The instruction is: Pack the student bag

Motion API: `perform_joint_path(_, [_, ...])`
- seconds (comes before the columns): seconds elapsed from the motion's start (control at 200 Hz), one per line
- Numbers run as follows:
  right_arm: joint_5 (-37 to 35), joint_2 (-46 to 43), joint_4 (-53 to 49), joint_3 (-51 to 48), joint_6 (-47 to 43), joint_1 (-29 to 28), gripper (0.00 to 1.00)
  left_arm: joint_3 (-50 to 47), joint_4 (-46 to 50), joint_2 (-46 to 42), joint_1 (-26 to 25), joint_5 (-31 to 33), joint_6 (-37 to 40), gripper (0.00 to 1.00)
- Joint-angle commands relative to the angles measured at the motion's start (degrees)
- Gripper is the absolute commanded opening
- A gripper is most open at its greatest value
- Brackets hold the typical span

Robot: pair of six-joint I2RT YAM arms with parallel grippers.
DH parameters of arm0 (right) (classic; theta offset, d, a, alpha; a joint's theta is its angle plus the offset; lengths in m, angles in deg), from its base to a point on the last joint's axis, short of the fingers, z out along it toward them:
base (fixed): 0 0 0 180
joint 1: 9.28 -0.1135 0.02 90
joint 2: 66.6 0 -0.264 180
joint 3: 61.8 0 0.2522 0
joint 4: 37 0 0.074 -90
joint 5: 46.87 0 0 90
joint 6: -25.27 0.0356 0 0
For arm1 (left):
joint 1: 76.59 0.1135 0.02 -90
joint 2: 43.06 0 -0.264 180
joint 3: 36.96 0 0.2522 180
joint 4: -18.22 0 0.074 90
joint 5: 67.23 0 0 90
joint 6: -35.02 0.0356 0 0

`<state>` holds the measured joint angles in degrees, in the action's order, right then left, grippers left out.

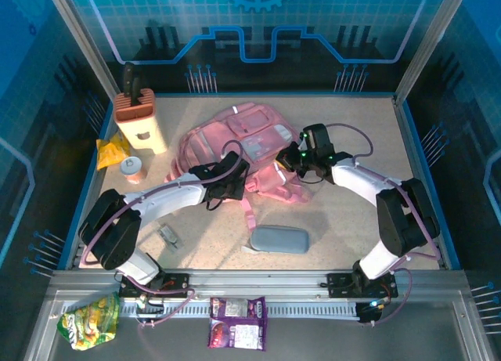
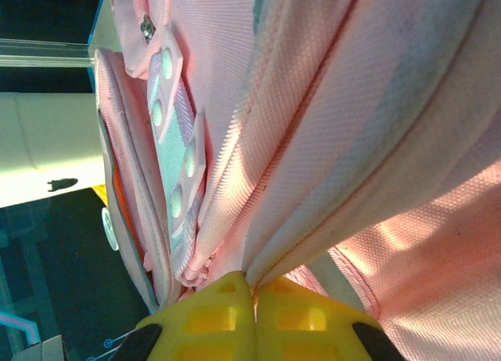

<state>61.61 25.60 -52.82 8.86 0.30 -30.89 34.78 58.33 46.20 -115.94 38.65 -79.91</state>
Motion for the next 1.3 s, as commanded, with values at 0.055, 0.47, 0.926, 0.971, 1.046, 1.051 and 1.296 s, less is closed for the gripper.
perform_joint_path(0.055, [-1.4,-1.6,1.2,2.5,-1.9,1.7,0.00,-0.4,1.0,2.1,1.1,-2.5,-0.8,0.04])
perform_joint_path(0.47, [-1.5,-2.4,2.1,0.8,-1.7,0.7,0.00,2.0,-1.8,7.8,1.1,0.6,-4.9,0.13])
perform_joint_path(0.926, [2.0,0.7,-1.7,4.9,-7.2,8.7,0.00,-4.3,6.5,-5.9,1.4,0.3,-0.5,0.00])
perform_joint_path(0.971, [2.6,1.6,-2.2,6.1,-7.9,9.7,0.00,-5.5,6.9,-7.0,1.5,0.6,-0.4,0.00])
perform_joint_path(1.046, [2.8,2.9,-2.9,7.9,-9.5,10.4,0.00,-6.4,7.0,-7.7,2.1,0.0,-0.2,0.00])
perform_joint_path(1.051, [2.8,3.0,-3.0,8.0,-9.6,10.5,0.00,-6.4,7.0,-7.6,2.2,-0.1,-0.3,0.00])
perform_joint_path(1.296, [8.1,5.7,-5.5,11.1,-12.7,10.5,0.14,-2.8,2.2,-8.3,0.9,-6.2,-5.0,0.00])
